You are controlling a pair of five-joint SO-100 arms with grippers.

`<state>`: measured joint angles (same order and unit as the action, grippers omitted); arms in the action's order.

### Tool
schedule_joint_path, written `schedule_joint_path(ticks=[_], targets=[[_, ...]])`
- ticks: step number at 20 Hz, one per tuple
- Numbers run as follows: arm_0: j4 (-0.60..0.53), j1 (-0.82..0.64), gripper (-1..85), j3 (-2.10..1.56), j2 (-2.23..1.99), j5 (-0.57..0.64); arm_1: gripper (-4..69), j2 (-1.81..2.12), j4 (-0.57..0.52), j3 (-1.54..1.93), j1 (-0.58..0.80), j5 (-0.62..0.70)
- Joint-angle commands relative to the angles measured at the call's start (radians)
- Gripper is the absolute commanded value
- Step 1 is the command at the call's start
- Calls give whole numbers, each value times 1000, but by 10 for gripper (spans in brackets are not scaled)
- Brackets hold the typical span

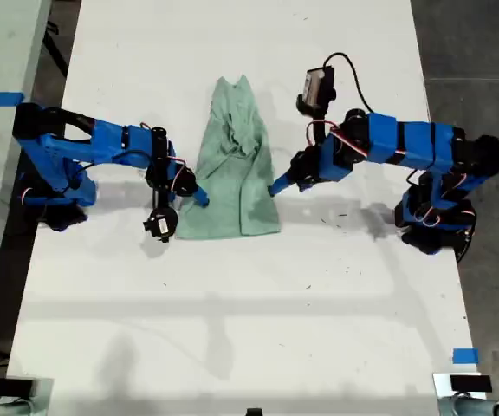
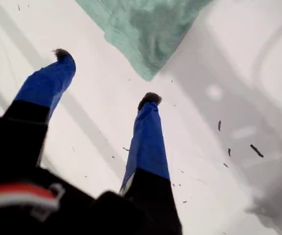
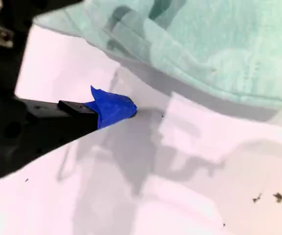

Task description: Fold tshirt

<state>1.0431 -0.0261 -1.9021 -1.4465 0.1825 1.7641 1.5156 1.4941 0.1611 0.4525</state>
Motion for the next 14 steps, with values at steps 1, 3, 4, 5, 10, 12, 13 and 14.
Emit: schedule_joint_path(ticks=[1, 3, 4, 5, 10, 12, 13, 14], targets=[[-55, 2, 103, 0, 60, -40, 255, 87, -31, 14, -3, -14], [-87, -3, 83, 0, 98, -46, 255, 114, -43, 52, -9, -26], [-89, -5, 73, 3, 100, -46, 255, 127, -51, 71, -11, -31], [-91, -9, 48, 3, 100, -46, 255, 146, -64, 91, -11, -32], [-32, -5, 0, 37, 92, -58, 253, 190, -103, 153, -12, -40], [61, -8, 0, 75, 66, -78, 253, 196, -112, 170, -17, -46], [118, -12, 3, 98, 54, -97, 252, 204, -118, 183, -17, -48], [144, -14, 16, 114, 34, -98, 251, 212, -124, 190, -18, -49]])
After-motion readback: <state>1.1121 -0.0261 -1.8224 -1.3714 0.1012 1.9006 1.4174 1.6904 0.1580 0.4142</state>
